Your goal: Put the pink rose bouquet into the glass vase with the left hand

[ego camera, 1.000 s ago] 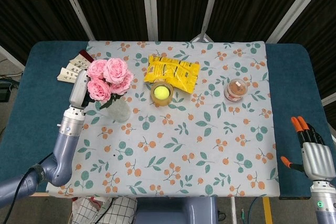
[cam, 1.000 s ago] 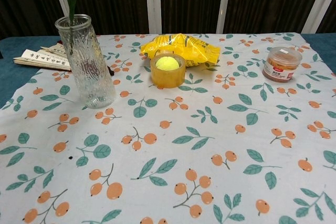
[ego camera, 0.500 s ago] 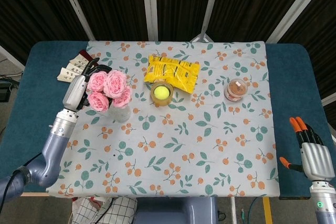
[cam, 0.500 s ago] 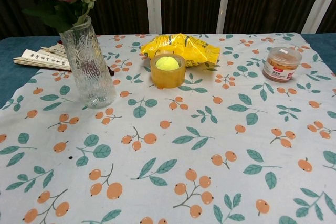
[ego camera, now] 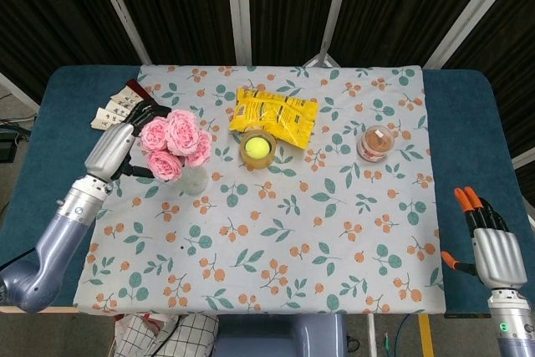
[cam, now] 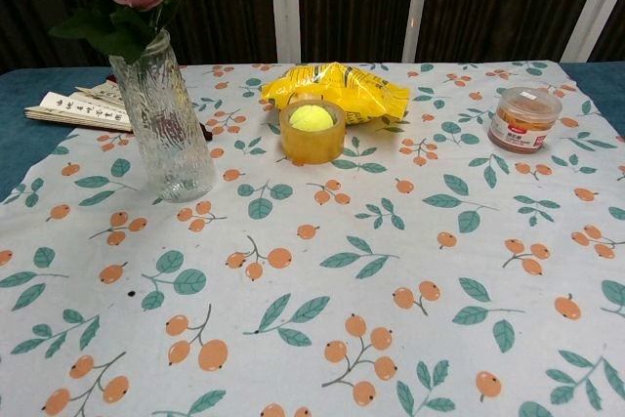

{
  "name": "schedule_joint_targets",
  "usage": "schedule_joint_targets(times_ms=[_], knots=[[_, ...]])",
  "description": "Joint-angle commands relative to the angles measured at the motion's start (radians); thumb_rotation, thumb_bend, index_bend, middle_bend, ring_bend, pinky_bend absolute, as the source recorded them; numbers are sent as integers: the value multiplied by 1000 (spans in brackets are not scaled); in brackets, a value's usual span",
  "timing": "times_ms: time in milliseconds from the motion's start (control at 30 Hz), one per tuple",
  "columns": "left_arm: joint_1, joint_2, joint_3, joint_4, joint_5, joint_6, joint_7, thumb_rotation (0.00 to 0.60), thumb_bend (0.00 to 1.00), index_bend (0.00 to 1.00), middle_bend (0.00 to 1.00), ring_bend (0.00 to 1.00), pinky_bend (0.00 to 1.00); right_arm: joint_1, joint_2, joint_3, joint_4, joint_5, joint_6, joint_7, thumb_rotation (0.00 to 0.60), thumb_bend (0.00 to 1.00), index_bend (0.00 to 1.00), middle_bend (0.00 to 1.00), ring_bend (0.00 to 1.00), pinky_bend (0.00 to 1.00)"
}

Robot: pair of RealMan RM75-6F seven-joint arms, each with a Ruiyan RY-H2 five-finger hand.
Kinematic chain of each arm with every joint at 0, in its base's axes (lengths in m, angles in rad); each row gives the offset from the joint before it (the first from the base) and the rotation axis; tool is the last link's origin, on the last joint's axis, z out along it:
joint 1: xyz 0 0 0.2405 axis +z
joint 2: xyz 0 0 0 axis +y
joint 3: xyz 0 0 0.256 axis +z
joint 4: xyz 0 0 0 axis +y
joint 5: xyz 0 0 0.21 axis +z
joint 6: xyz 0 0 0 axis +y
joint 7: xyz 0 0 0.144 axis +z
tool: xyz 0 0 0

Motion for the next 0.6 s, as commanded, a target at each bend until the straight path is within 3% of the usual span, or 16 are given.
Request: schedule_joint_targets(times_ms=[33, 267, 433, 600], knots=[[44, 129, 10, -108, -61, -6, 90, 600, 211, 213, 142, 0, 184, 2, -5, -4, -1, -2, -6, -7, 600, 156, 65, 0, 8, 166], [95, 357, 63, -272, -142, -54, 232, 600, 212, 203, 163, 0, 170, 3, -11, -4, -5, -3, -2, -22, 600, 156, 65, 0, 8, 166], [245, 422, 135, -374, -33, 134, 279, 600, 225, 196, 184, 0, 202, 2, -11, -6, -10, -2, -2, -27, 600, 156, 65, 0, 8, 166], [427, 339, 250, -325, 101, 367, 351, 600, 234, 209, 194, 0, 220, 3, -11, -11, -4, -15, 1, -45, 600, 157, 65, 0, 8, 166]])
